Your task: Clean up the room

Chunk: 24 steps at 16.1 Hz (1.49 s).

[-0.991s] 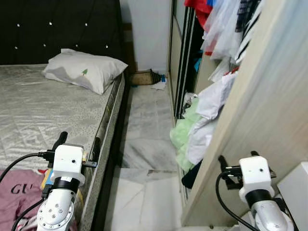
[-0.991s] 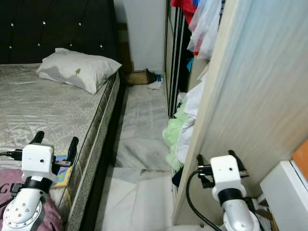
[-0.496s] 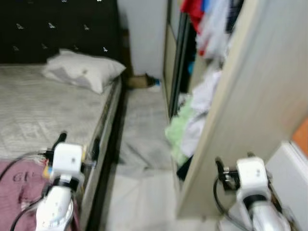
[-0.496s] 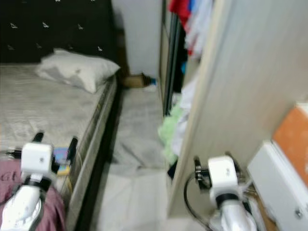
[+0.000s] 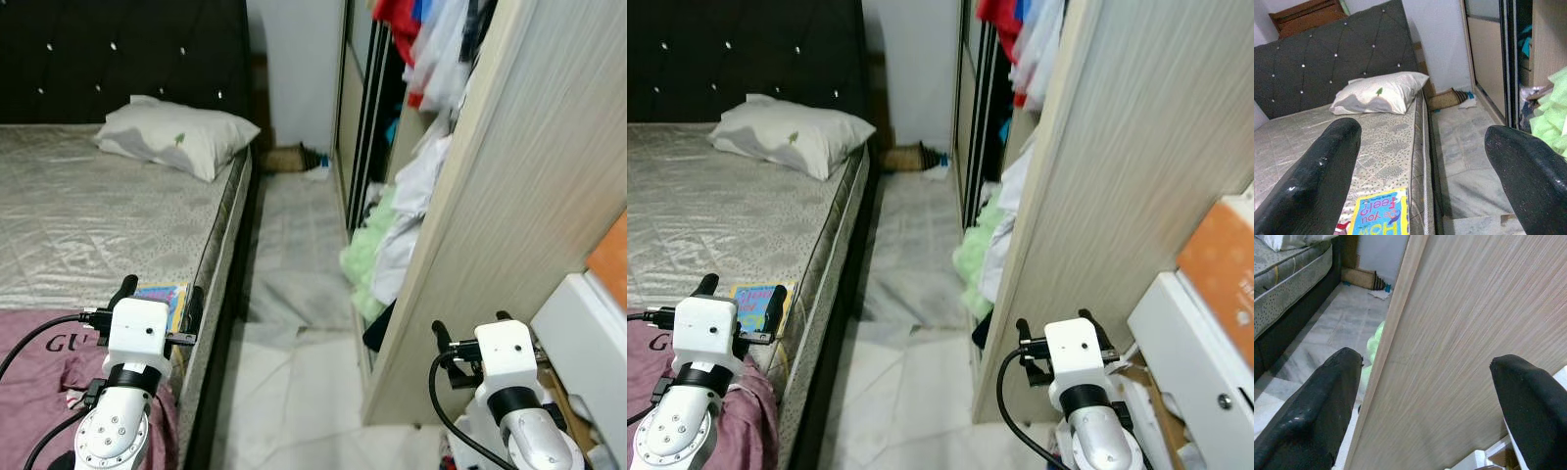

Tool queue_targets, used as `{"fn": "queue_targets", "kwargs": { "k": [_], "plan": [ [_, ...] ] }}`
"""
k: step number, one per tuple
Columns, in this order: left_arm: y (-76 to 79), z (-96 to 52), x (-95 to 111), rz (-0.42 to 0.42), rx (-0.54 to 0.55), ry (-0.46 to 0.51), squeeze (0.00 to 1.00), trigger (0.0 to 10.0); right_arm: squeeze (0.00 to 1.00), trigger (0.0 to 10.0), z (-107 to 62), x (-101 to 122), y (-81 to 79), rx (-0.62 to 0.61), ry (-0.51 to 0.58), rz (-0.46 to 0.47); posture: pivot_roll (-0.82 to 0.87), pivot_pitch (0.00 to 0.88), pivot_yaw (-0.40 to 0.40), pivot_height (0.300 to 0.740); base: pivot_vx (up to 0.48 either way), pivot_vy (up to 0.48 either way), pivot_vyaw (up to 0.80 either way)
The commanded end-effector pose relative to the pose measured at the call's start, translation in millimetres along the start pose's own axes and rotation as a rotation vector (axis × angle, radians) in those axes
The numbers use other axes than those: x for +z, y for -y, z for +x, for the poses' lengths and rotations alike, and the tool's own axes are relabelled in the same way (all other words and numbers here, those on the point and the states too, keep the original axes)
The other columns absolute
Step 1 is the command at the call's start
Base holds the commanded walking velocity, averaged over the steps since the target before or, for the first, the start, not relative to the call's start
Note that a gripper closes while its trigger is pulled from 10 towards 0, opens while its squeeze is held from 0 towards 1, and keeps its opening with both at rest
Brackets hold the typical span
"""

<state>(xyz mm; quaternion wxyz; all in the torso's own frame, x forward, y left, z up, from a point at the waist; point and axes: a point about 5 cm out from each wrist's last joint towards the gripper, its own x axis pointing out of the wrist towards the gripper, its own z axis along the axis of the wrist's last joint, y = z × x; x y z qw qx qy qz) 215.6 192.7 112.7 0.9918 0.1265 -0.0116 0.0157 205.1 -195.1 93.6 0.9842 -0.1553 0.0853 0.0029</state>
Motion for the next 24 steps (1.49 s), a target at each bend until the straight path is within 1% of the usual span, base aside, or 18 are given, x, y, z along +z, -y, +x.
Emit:
{"fn": "queue_targets", "kwargs": {
  "k": [1,2,5,9,14,16,18,20,21,22,24],
  "plan": [
    [-0.6,1.0,1.4,0.003,0.002,0.003,0.0,10.0,0.0,10.0,3.2,4.4,2.9,-0.007,0.022,-0.006,-0.1,0.0,0.018,0.74,0.0,0.0,0.41],
    [-0.9,1.2,1.0,0.002,0.003,0.0,0.0,10.0,0.0,10.0,4.7,8.1,3.9,-0.009,0.038,-0.026,-0.1,0.0,0.02,0.74,0.0,0.0,0.8],
    [-0.5,3.7,2.1,0.01,0.001,0.007,0.0,10.0,0.0,10.0,13.7,14.9,3.9,-0.009,0.062,-0.003,-0.1,0.0,0.021,0.74,0.0,0.0,0.8],
    [-0.2,4.3,3.5,0.013,0.002,0.014,0.0,10.0,0.0,10.0,16.4,16.3,4.8,-0.007,0.071,0.001,-0.1,0.0,0.018,0.74,0.0,0.0,0.8],
    [0.6,4.4,4.1,0.017,-0.007,0.02,0.0,10.0,0.0,10.0,17.7,18.0,-2.7,0.05,0.084,0.022,-0.1,0.0,0.021,0.74,0.0,0.0,0.8],
    [0.9,5.1,4.7,0.015,-0.01,0.022,0.0,10.0,0.0,10.0,21.5,22.3,-7.4,0.085,0.099,0.044,-0.1,0.0,0.023,0.74,0.0,0.0,0.8],
    [0.2,6.5,5.4,0.013,-0.003,0.025,0.0,10.0,0.0,10.0,28.3,28.7,-8.1,0.09,0.114,0.059,-0.1,0.0,0.024,0.74,0.0,0.0,0.8],
    [-0.8,8.0,4.7,0.005,0.003,0.025,0.0,10.0,0.0,10.0,41.4,37.0,-11.2,0.066,0.143,0.082,-0.1,0.0,0.027,0.74,0.0,0.0,0.8],
    [-0.9,8.6,5.0,0.003,0.005,0.026,0.0,10.0,0.0,10.0,44.3,39.4,-12.2,0.061,0.148,0.091,-0.1,0.0,0.028,0.74,0.0,0.0,0.8],
    [1.2,12.0,8.0,0.003,0.006,0.037,0.0,10.0,0.0,10.0,52.7,48.4,-19.5,0.071,0.181,0.105,-0.1,0.0,0.036,0.74,0.0,0.0,0.8],
    [5.7,16.1,8.3,0.005,-0.001,0.041,0.0,10.0,0.0,10.0,58.7,47.5,-21.6,0.06,0.179,0.112,-0.09,0.0,0.04,0.74,0.0,0.0,0.8]
  ]
}}
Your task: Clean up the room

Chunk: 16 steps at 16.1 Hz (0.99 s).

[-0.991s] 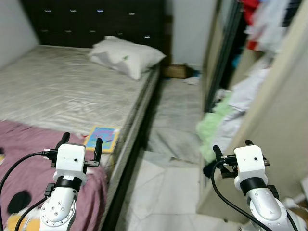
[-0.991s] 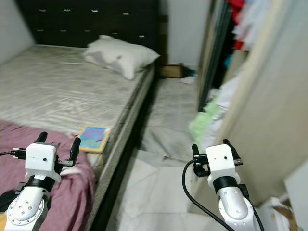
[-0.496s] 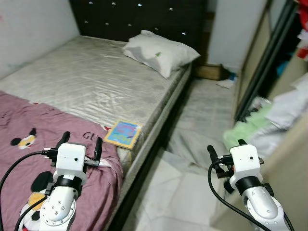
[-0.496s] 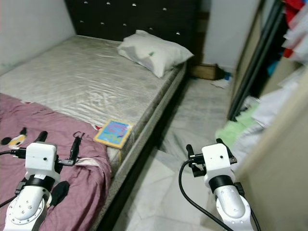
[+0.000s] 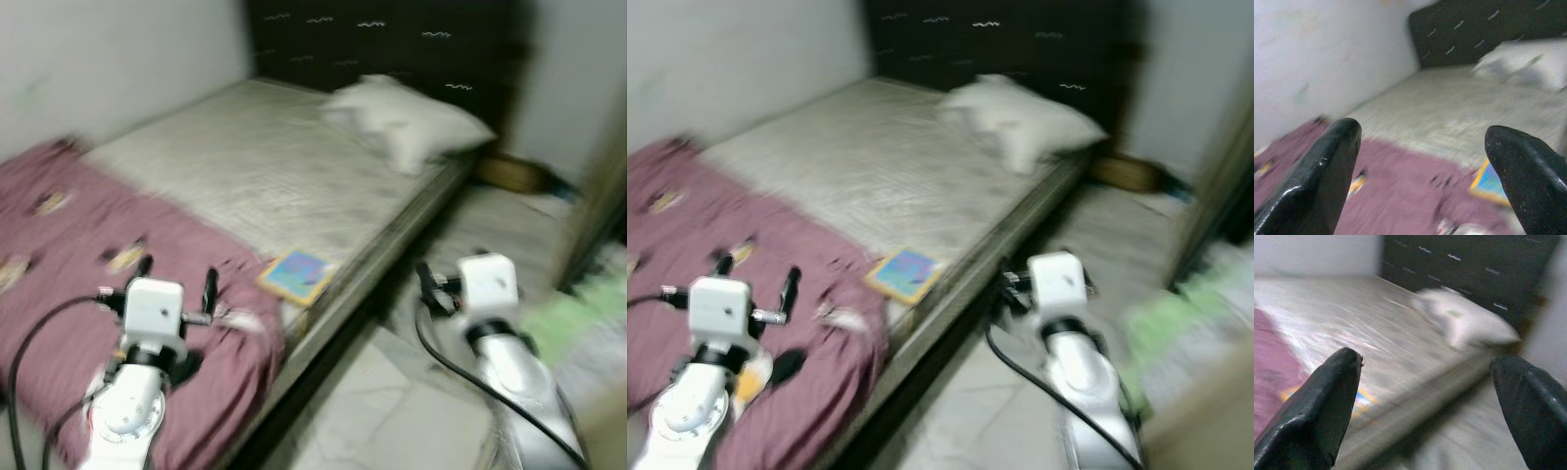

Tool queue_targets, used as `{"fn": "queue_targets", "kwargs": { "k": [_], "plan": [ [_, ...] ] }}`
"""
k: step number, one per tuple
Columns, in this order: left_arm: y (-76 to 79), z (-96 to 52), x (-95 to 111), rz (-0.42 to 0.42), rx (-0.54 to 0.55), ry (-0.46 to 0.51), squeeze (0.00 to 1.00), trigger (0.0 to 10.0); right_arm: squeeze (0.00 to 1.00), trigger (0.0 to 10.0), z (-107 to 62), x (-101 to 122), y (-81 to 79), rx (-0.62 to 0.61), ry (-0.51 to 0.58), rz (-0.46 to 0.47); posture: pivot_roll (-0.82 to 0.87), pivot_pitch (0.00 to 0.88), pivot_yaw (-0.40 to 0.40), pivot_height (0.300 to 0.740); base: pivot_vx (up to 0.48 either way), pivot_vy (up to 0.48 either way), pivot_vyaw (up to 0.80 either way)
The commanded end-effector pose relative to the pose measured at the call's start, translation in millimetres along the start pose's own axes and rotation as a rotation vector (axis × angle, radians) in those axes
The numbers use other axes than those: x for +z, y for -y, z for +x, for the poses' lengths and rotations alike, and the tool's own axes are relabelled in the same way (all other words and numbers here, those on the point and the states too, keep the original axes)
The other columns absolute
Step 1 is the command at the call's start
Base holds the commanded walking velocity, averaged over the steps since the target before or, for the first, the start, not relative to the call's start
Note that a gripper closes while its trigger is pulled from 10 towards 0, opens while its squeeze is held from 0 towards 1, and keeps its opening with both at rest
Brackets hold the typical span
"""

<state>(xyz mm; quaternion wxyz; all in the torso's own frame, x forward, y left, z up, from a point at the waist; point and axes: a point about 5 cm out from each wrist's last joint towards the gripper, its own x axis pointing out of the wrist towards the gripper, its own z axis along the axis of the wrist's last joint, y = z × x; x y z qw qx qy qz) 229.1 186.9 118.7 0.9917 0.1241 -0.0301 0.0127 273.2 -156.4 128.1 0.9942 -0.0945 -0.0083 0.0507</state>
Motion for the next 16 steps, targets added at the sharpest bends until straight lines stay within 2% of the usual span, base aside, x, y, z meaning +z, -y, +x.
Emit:
{"fn": "queue_targets", "kwargs": {
  "k": [1,5,8,11,16],
  "plan": [
    [1.9,3.9,1.7,0.012,-0.002,0.005,0.0,10.0,0.0,10.0,-2.7,-7.8,3.7,-0.022,-0.026,0.001,-0.09,0.0,0.04,0.74,0.0,0.0,0.8],
    [13.1,19.3,5.7,-0.007,-0.064,0.043,0.0,10.0,0.0,10.0,5.6,-14.2,-2.3,-0.018,-0.036,0.02,-0.09,0.0,0.041,0.74,0.0,0.0,0.8],
    [17.3,17.5,3.9,-0.023,-0.069,0.038,0.0,10.0,0.0,10.0,13.2,-5.2,-5.6,-0.009,0.018,0.007,-0.11,0.0,0.061,0.74,0.0,0.0,0.8],
    [14.9,20.5,5.8,-0.042,-0.044,0.047,0.0,10.0,0.0,10.0,13.5,-4.5,-0.6,-0.02,0.023,0.007,-0.11,0.0,0.048,0.74,0.0,0.0,0.8],
    [17.2,27.2,10.4,-0.052,-0.06,0.071,0.0,10.0,0.0,10.0,15.4,-4.5,-5.0,0.02,0.028,-0.004,-0.1,0.0,0.02,0.74,0.0,0.0,0.8]
  ]
}}
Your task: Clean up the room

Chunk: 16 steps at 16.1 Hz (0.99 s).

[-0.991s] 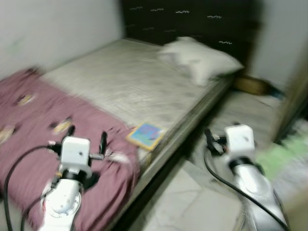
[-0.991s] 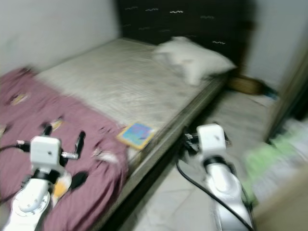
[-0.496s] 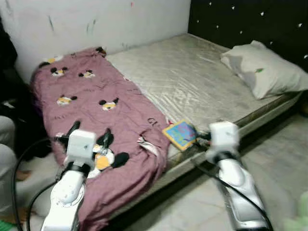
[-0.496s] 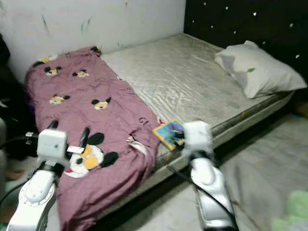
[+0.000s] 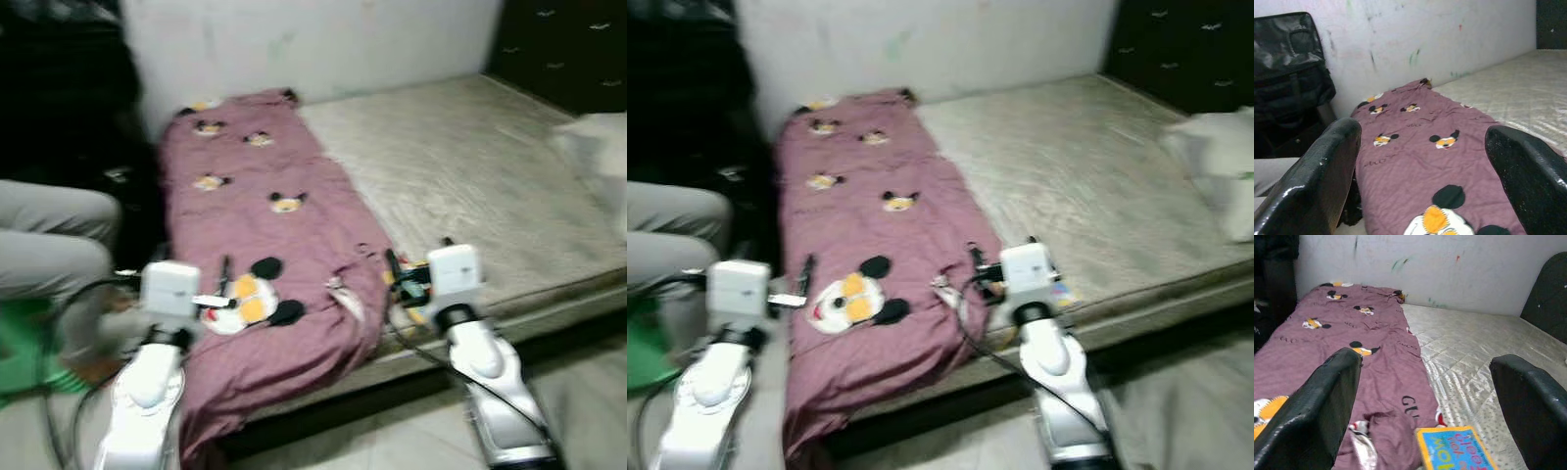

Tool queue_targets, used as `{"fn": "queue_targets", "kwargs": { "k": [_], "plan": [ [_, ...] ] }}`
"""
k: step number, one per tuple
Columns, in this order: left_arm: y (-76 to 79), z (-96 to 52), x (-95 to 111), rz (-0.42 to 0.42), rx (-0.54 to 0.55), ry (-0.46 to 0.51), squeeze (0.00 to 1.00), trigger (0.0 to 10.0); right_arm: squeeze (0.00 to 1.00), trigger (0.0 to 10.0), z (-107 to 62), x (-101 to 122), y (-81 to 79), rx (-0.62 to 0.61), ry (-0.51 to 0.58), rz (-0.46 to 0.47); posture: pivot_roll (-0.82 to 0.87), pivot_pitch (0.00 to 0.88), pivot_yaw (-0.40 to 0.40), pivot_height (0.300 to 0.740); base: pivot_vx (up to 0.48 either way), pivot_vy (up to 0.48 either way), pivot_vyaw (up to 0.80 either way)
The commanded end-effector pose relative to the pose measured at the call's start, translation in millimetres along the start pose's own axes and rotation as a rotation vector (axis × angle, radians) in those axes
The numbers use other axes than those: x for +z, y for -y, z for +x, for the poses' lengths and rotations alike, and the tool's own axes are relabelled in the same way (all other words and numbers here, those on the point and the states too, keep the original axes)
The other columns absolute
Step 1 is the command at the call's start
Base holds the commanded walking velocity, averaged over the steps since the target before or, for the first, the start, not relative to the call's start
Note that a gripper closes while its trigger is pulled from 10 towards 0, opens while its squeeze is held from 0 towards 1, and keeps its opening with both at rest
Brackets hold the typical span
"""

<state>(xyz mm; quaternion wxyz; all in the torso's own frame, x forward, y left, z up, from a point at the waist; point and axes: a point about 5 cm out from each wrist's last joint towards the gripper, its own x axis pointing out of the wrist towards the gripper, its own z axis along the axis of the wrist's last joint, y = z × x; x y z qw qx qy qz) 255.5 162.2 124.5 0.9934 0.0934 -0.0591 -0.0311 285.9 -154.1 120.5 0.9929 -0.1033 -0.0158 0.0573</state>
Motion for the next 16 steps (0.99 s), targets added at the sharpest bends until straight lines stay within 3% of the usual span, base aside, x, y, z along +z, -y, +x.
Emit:
{"fn": "queue_targets", "kwargs": {
  "k": [1,4,9,13,16],
  "plan": [
    [-5.2,1.0,1.3,0.01,0.015,0.006,0.0,10.0,0.0,10.0,3.1,2.8,-1.4,0.004,0.013,0.013,-0.1,0.0,0.02,0.74,0.0,0.0,0.8],
    [-2.3,0.6,2.3,0.005,0.002,0.007,0.0,10.0,0.0,10.0,3.6,4.0,-0.2,-0.006,0.018,0.019,-0.11,0.0,0.027,0.74,0.0,0.0,0.59],
    [-7.2,5.0,-6.2,-0.007,0.018,-0.021,0.0,10.0,0.0,10.0,5.2,8.9,4.5,-0.042,0.039,0.016,-0.18,0.0,0.068,0.74,0.0,0.0,0.0],
    [-9.6,15.7,0.0,0.005,-0.008,0.004,0.0,10.0,0.0,10.0,-2.4,1.8,2.3,-0.063,0.021,0.031,-0.18,0.0,0.086,0.74,0.0,0.0,0.0],
    [-8.5,18.1,4.3,-0.005,0.005,0.02,0.0,10.0,0.0,10.0,2.6,5.0,0.4,-0.056,0.027,0.039,-0.16,0.0,0.079,0.74,0.0,0.0,0.0]
  ]
}}
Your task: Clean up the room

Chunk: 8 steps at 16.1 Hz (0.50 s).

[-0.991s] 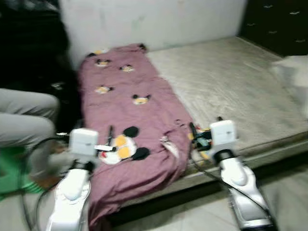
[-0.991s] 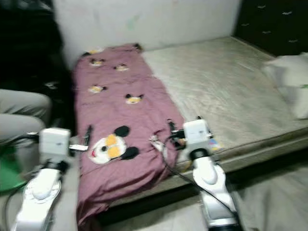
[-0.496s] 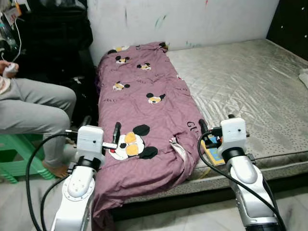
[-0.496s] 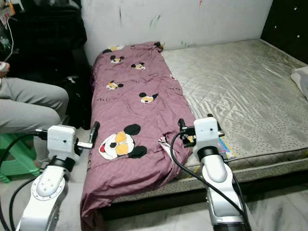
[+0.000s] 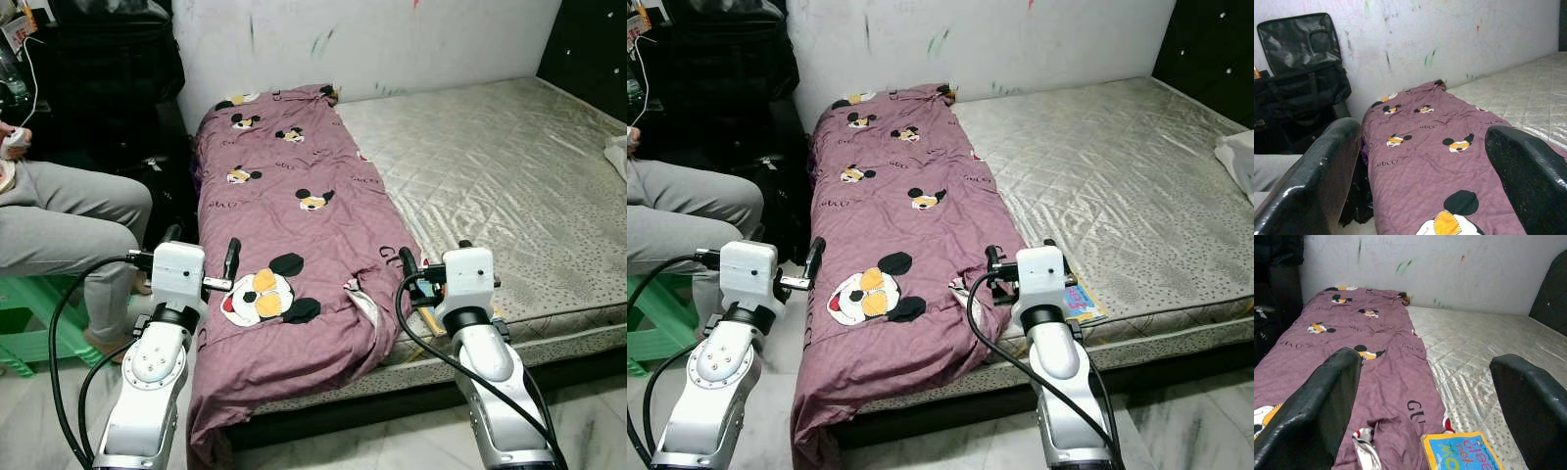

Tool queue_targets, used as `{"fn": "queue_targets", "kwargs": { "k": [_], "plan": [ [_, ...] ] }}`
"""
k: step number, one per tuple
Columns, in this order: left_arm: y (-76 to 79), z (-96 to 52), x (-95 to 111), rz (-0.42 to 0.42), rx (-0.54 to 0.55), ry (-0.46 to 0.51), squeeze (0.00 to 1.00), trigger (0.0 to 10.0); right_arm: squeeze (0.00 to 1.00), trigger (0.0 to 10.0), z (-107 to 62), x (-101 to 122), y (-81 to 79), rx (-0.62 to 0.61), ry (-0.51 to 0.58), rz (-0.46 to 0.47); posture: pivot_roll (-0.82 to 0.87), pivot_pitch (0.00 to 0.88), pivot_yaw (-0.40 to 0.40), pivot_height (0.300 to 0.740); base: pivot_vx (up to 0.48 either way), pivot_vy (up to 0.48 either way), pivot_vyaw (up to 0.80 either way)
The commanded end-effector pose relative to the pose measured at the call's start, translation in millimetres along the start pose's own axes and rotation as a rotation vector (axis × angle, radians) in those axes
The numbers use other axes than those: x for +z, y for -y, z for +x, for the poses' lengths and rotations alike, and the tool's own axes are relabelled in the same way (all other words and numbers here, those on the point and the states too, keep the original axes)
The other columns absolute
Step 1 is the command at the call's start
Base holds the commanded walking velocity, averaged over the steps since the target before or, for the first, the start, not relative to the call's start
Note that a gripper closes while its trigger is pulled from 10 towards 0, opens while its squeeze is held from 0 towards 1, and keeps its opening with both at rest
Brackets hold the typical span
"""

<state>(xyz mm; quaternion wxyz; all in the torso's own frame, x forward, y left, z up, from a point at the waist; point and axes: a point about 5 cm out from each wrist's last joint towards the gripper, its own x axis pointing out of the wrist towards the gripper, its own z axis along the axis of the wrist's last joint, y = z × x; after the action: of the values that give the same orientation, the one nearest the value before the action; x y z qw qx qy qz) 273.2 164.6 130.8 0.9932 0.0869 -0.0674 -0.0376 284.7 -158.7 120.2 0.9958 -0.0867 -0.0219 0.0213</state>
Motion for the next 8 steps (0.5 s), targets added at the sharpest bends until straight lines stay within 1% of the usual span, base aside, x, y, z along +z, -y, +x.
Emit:
{"fn": "queue_targets", "kwargs": {
  "k": [1,2,3,5,8],
  "plan": [
    [-3.6,-1.5,1.3,0.007,0.021,0.002,0.0,10.0,0.0,10.0,5.1,5.9,-5.5,0.023,0.02,0.01,-0.16,0.0,0.079,0.74,0.0,0.0,0.0],
    [-4.7,-4.0,1.3,0.004,0.03,0.0,0.0,10.0,0.0,10.0,5.4,5.8,-7.1,0.029,0.02,0.014,-0.12,0.0,0.063,0.74,0.0,0.0,0.0],
    [-5.3,-5.2,1.3,0.003,0.035,0.0,0.0,10.0,0.0,10.0,5.4,5.9,-7.8,0.031,0.02,0.015,-0.12,0.0,0.06,0.74,0.0,0.0,0.0],
    [-8.3,-13.4,0.2,0.003,0.064,-0.006,0.0,10.0,0.0,10.0,6.0,5.8,-13.1,0.062,0.016,0.019,-0.09,0.0,0.038,0.74,0.0,0.0,0.0],
    [-6.9,-14.9,2.2,0.002,0.06,0.0,0.0,10.0,0.0,10.0,7.3,6.6,-15.3,0.08,0.018,0.026,-0.08,0.0,0.029,0.74,0.0,0.0,0.0]
  ]
}}
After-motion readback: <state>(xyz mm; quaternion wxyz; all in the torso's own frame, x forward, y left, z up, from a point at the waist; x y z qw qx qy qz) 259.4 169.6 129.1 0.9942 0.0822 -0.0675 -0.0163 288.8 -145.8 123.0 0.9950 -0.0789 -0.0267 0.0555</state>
